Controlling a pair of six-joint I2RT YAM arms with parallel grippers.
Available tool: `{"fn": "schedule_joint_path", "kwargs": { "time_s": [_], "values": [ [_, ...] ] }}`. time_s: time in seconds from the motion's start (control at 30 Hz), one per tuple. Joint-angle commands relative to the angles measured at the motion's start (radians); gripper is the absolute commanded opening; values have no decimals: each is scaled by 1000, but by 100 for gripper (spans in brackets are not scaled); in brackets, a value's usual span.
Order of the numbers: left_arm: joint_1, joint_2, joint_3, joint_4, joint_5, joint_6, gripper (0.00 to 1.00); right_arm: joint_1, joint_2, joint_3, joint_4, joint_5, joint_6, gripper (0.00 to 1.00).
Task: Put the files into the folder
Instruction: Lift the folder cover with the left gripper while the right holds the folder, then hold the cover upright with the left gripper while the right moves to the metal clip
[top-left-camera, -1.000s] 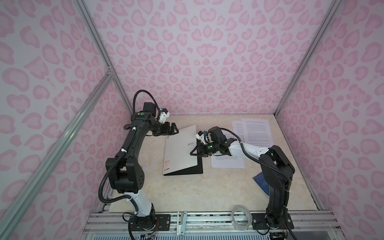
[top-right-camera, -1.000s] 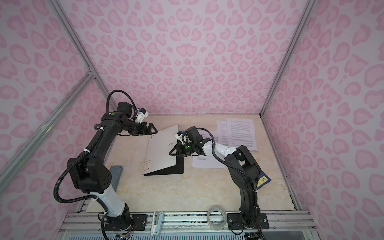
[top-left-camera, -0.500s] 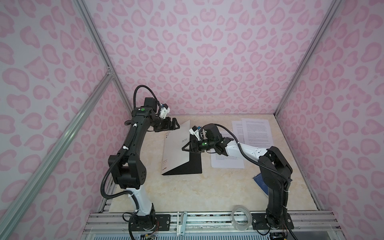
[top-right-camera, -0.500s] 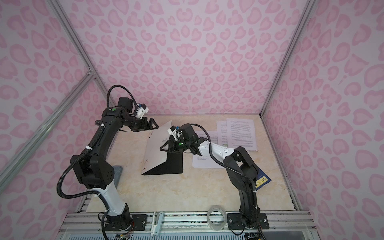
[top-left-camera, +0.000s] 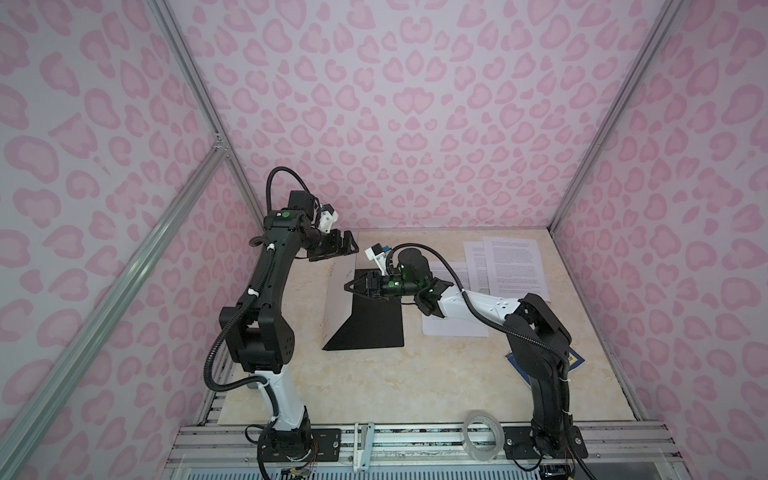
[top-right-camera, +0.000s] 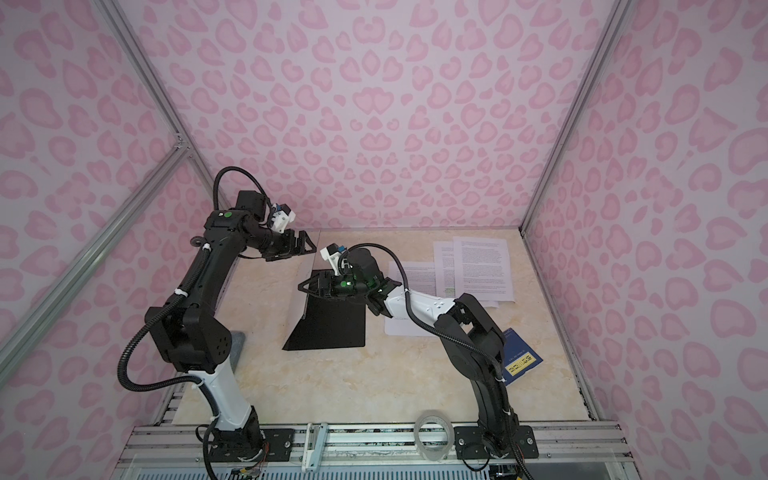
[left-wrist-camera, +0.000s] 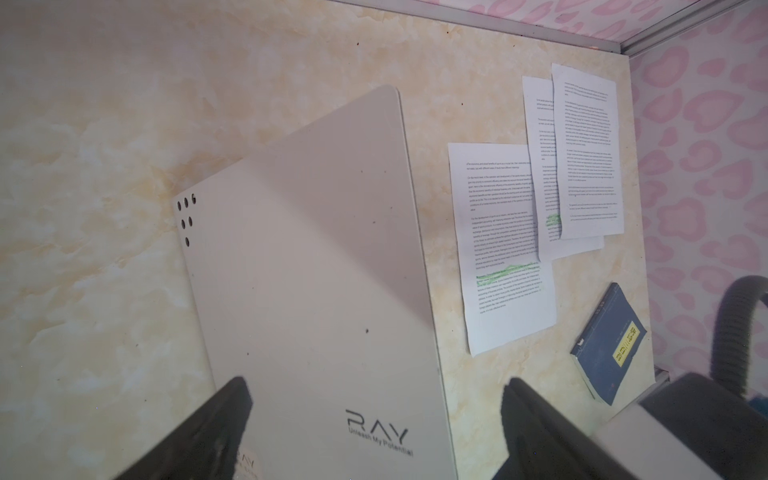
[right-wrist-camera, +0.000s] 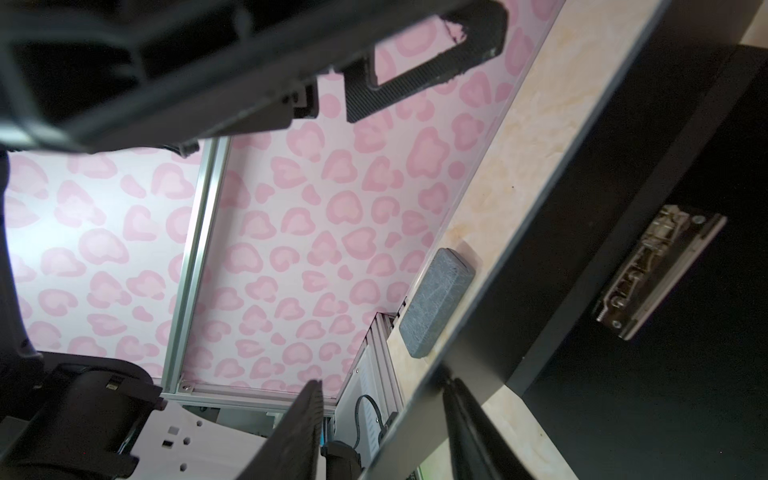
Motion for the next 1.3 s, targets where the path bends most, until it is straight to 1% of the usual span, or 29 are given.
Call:
{"fn": "schedule_joint_path", "kwargs": {
  "time_s": [0.0, 0.1, 0.23, 0.33, 0.47, 0.6, 0.67, 0.8, 0.83, 0.9, 0.93, 0.97, 1.07, 1.1, 1.17, 1.27],
  "values": [
    [-9, 2, 3, -30, -59, 0, 97, 11, 37, 39, 109, 15, 64, 50],
    [-16, 2, 0, -34, -121, 3, 97, 17, 58, 62, 153, 16, 96, 50],
    [-16, 4, 0, -43, -175, 14, 97, 25, 72, 84, 158, 9, 104, 50],
    [-16, 4, -4, -45, -225, 23, 100, 27, 72, 89, 156, 6, 103, 50],
    [-16, 5, -7, -56, -281, 35, 94, 27, 75, 97, 152, -3, 102, 50],
    [-14, -4, -10, -62, -322, 52, 76, 27, 86, 114, 144, -14, 104, 50],
    [-14, -9, -9, -66, -346, 62, 63, 28, 87, 114, 146, -19, 104, 50],
    [-5, -10, 0, -80, -399, 91, 49, 26, 68, 87, 145, -18, 95, 50],
    [-1, -10, 2, -86, -413, 97, 43, 27, 59, 73, 144, -15, 88, 50],
    [10, -10, -1, -99, -415, 110, 35, 22, 38, 42, 130, -7, 67, 50],
    [17, -11, -1, -107, -415, 114, 26, 19, 30, 31, 119, -2, 57, 50],
    [23, -11, -4, -112, -415, 115, 20, 16, 20, -6, 105, 6, 42, 50],
    [39, -11, -4, -130, -407, 119, 13, 2, -12, -61, 13, 37, -28, 50],
    [43, -11, -3, -135, -407, 120, 12, -1, -26, -76, -46, 55, -67, 50],
    [47, -13, -1, -145, -404, 121, 4, -4, -52, -91, -168, 95, -157, 50],
    [58, -17, -1, -153, -364, 121, 4, -7, -76, -88, -338, 159, -271, 50]
  ]
}}
